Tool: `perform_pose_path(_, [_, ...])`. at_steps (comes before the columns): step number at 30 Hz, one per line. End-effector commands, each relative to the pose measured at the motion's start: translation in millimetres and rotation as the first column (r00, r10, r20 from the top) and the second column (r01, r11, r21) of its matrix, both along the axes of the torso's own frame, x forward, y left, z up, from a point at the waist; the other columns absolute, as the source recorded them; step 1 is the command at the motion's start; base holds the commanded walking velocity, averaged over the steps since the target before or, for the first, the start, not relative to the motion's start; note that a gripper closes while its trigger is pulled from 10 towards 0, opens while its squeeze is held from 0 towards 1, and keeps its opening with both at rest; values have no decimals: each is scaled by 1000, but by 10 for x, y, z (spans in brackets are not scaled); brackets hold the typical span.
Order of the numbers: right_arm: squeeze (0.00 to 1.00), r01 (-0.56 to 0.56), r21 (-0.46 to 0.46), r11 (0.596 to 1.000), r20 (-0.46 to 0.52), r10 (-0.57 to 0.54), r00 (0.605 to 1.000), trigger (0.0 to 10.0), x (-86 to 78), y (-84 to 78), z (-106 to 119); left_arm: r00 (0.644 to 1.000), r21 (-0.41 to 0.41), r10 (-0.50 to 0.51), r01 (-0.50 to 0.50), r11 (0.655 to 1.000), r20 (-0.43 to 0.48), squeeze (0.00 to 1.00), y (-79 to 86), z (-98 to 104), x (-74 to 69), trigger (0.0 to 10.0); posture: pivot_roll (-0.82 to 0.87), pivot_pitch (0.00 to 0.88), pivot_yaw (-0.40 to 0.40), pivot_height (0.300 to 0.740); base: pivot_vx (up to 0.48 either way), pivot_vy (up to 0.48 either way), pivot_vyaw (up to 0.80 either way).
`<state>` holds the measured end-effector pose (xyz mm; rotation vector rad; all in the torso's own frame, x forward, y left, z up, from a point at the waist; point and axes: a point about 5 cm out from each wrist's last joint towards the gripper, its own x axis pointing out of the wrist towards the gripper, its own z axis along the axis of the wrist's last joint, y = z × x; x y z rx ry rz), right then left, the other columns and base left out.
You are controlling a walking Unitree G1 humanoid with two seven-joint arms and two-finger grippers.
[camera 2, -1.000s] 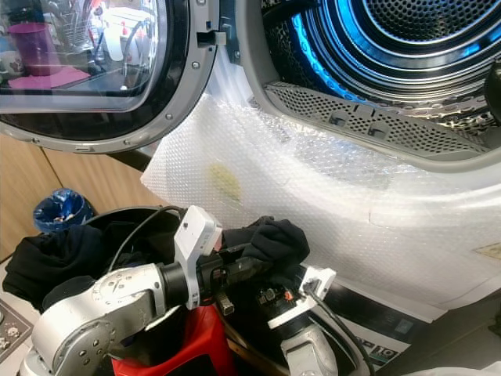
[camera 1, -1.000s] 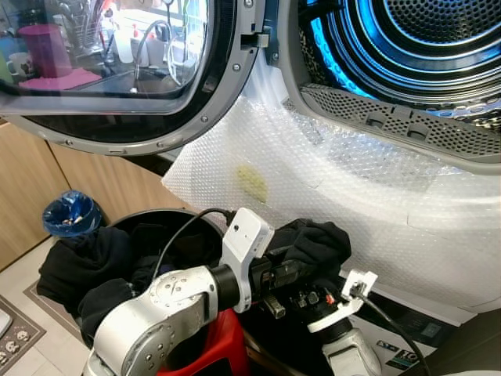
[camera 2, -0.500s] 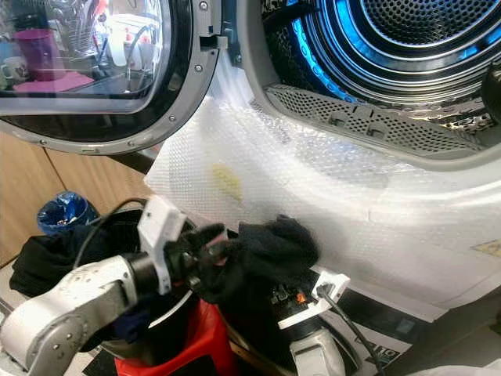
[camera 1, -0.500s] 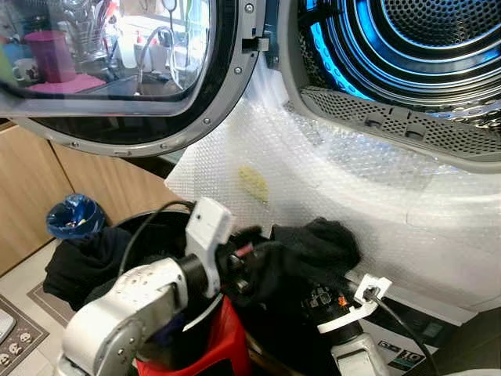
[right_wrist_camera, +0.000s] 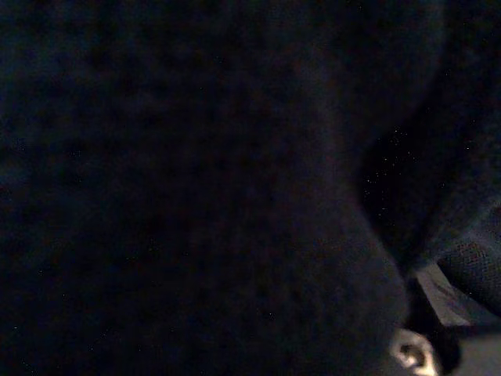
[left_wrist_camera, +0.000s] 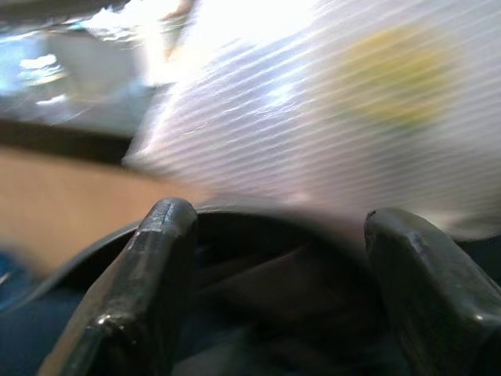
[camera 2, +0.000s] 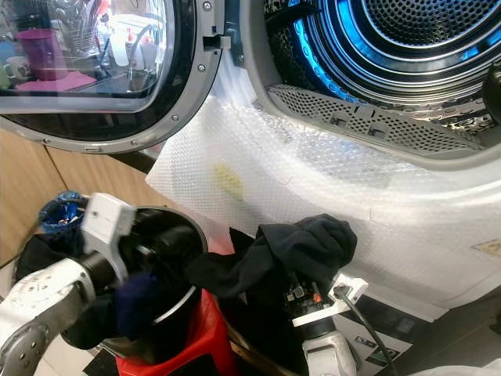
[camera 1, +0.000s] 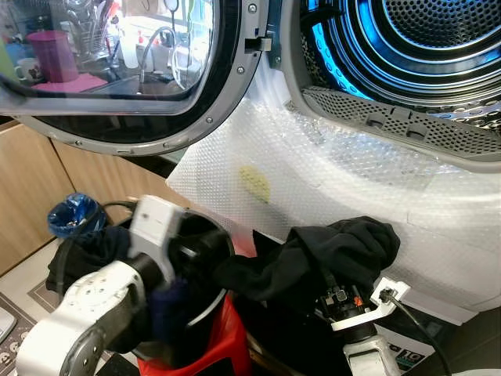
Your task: Clothes washing
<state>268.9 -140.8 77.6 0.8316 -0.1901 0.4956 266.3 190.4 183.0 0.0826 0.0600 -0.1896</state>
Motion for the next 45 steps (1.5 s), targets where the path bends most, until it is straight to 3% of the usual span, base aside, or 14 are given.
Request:
perform_pose_path(1, [0, 16, 3, 1000, 34, -16, 999, 0, 51, -28, 83, 996, 42, 88, -88, 995, -1, 1000, 132, -84, 5, 10000, 35, 105, -30, 740, 0, 0, 0])
perform_pose_path(5, [0, 21, 0, 1000, 44, -21, 999, 0, 74, -37, 104, 993, 128, 117, -114, 985, -19, 988, 224, -338, -18, 10000, 33, 106, -27, 740, 0, 0, 0])
perform_pose_path(6, [0, 22, -2, 1000, 48, -21, 999, 0, 76, -33, 111, 993, 136, 119, -115, 984, -17, 0, 229, -382, -23, 10000, 31, 106, -27, 740, 0, 0, 0])
perform_pose_path(14, [0, -10, 35, 999, 156, 4, 988, 0, 69, -38, 383, 991, 114, 131, -130, 985, -2, 0, 175, -581, -27, 10000, 24, 105, -24, 740, 0, 0, 0])
perform_pose_path(16, [0, -93, 74, 993, 238, 73, 969, 0, 11, -90, 571, 993, 110, 121, -121, 987, 4, 0, 153, -616, -31, 10000, 25, 106, -26, 740, 0, 0, 0])
perform_pose_path(19, [0, -319, 102, 942, 379, 259, 888, 0, -173, -139, 852, 992, 102, 123, -123, 987, 10, 0, 148, -643, -32, 10000, 27, 104, -31, 740, 0, 0, 0])
perform_pose_path(23, [0, -428, 88, 900, 458, 345, 819, 0, -266, -112, 1065, 993, 103, 117, -118, 988, 18, 0, 133, -697, -29, 10000, 21, 100, -32, 740, 0, 0, 0])
perform_pose_path(28, [0, -435, 195, 879, 597, 246, 764, 0, -91, -127, 1593, 994, 90, 105, -107, 990, 24, 0, 76, -716, -18, 10000, 20, 96, -33, 740, 0, 0, 0])
perform_pose_path(30, [0, -430, 215, 877, 670, 189, 718, 0, 177, -75, 1964, 995, 80, 99, -101, 992, 20, 0, 44, -738, -15, 10000, 21, 91, -32, 740, 0, 0, 0])
perform_pose_path(35, [0, -446, 258, 857, 746, 117, 655, 0, 480, -105, 2400, 995, 62, 100, -101, 993, 20, 0, 5, -748, -20, 10000, 34, 88, -38, 740, 0, 0, 0])
perform_pose_path(39, [0, -424, 332, 842, 750, 36, 660, 0, 649, -213, 2613, 995, 49, 101, -102, 994, 19, 0, -19, -752, -28, 10000, 37, 90, -40, 740, 0, 0, 0])
perform_pose_path(40, [0, -365, 354, 861, 735, -15, 678, 0, 771, -264, 2765, 995, 41, 103, -104, 994, 16, 0, -30, -756, -34, 10000, 36, 90, -39, 740, 0, 0, 0])
perform_pose_path(44, [0, -301, 333, 894, 728, -40, 684, 0, 855, -279, 2869, 994, 33, 106, -106, 994, 13, 0, -35, -760, -36, 10000, 38, 90, -37, 740, 0, 0, 0])
perform_pose_path(45, [0, -229, 322, 919, 712, -75, 699, 0, 971, -305, 3010, 994, 23, 107, -107, 994, 10, 0, -49, -766, -38, 10000, 40, 90, -35, 740, 0, 0, 0])
